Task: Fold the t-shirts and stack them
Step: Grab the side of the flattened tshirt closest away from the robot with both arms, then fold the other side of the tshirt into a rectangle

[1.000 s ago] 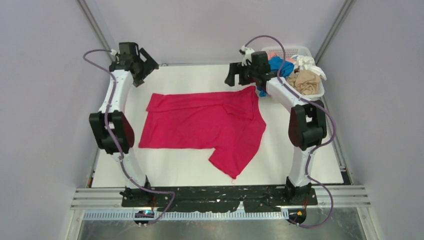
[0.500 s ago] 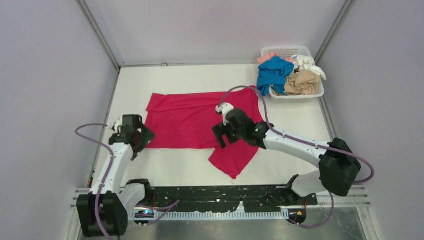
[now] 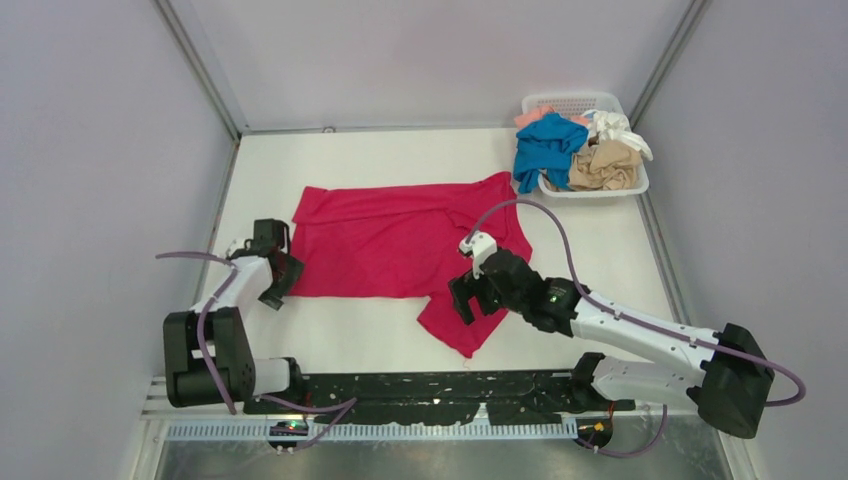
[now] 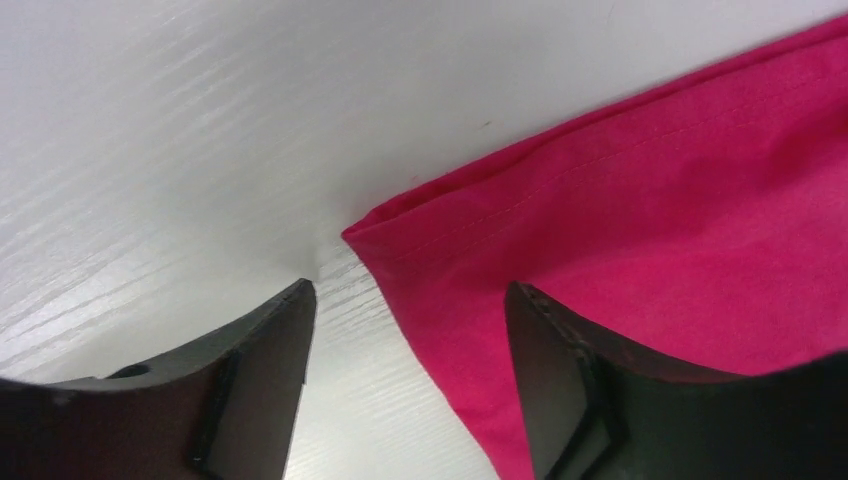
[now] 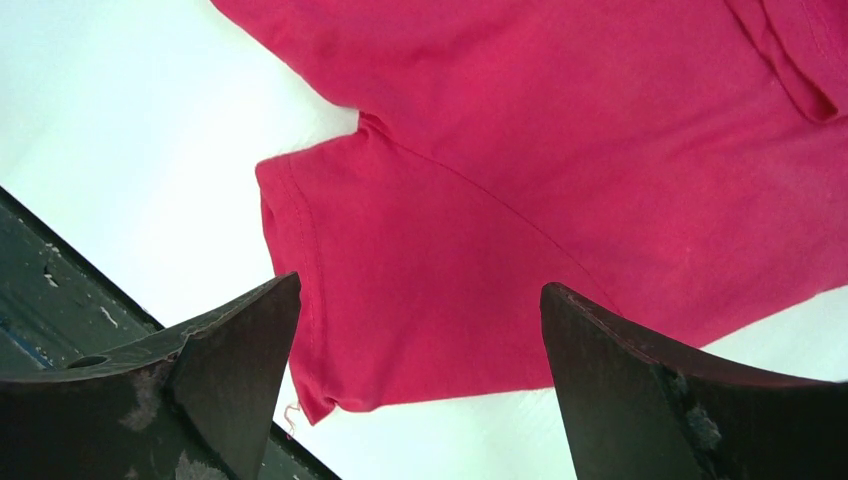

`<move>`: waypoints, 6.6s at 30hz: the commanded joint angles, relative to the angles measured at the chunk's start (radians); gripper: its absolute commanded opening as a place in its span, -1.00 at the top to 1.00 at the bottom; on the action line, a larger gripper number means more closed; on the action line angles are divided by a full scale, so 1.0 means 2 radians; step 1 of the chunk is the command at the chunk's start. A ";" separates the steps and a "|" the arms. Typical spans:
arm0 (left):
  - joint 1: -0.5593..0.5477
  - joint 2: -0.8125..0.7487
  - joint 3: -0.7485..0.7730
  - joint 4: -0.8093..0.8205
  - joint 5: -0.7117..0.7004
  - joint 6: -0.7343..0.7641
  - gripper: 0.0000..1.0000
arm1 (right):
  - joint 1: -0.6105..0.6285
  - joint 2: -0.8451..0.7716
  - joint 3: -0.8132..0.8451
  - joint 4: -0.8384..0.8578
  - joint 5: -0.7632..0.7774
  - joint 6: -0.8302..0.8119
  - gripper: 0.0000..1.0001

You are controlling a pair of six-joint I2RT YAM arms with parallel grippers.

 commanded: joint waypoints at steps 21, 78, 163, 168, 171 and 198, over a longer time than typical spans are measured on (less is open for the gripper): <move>0.003 0.023 0.002 0.040 -0.013 -0.047 1.00 | 0.084 0.058 0.015 -0.031 -0.047 -0.034 -0.97; 0.003 0.098 0.186 0.007 -0.018 -0.024 1.00 | -0.121 0.221 0.352 -0.108 0.133 -0.094 0.89; -0.009 0.159 0.189 0.067 0.160 0.147 -0.99 | -0.238 0.356 0.259 0.199 -0.204 0.143 -0.90; -0.009 0.170 0.198 0.057 0.160 0.148 -0.99 | -0.231 0.405 0.297 0.181 -0.192 0.155 -0.90; -0.009 0.170 0.198 0.057 0.144 0.148 -0.99 | -0.228 0.406 0.289 0.172 -0.173 0.154 -0.90; -0.009 0.151 0.194 0.039 0.119 0.151 -0.99 | -0.212 0.456 0.337 0.213 -0.169 0.140 -0.90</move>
